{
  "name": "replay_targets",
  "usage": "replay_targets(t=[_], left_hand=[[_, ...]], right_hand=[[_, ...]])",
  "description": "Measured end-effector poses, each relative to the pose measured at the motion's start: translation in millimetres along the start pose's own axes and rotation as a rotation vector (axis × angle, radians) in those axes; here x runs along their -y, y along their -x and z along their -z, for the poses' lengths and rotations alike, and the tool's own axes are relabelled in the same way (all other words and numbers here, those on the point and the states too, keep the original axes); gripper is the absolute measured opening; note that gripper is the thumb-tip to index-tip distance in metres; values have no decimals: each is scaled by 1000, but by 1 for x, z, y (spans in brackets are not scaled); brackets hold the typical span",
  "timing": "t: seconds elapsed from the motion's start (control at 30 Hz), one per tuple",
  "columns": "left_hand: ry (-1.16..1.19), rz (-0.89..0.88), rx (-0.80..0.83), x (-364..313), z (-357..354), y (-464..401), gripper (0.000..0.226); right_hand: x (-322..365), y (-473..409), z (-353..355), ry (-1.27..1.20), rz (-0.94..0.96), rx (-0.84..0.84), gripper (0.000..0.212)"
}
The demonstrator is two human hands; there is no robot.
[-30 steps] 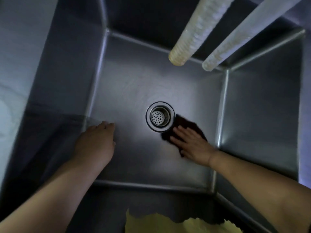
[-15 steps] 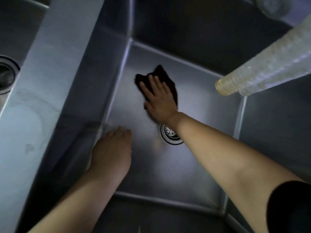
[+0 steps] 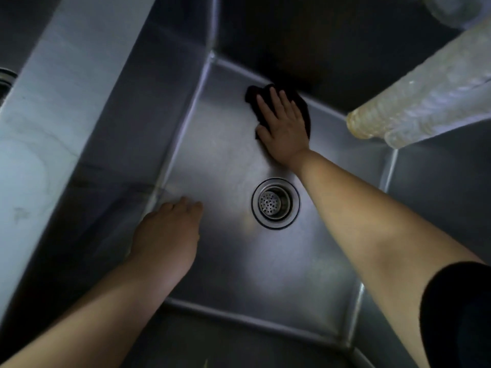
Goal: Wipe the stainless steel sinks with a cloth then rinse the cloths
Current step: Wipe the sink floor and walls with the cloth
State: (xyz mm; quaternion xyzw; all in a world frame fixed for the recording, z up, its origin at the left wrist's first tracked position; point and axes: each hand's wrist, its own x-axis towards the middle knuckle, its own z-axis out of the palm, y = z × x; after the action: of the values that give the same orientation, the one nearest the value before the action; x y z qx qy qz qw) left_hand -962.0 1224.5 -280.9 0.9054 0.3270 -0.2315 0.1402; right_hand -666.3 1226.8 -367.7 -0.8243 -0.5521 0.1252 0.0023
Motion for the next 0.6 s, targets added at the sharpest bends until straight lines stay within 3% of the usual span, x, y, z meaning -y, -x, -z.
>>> replay_targets(t=[0.3,0.6], left_hand=[[11,-5,77,0,6,-2,61],[78,8,92,-3,16,5,57]], right_hand=[[-116,114,3,31,-429,51,67],[-78,211,-16,-37,-611,153,68]])
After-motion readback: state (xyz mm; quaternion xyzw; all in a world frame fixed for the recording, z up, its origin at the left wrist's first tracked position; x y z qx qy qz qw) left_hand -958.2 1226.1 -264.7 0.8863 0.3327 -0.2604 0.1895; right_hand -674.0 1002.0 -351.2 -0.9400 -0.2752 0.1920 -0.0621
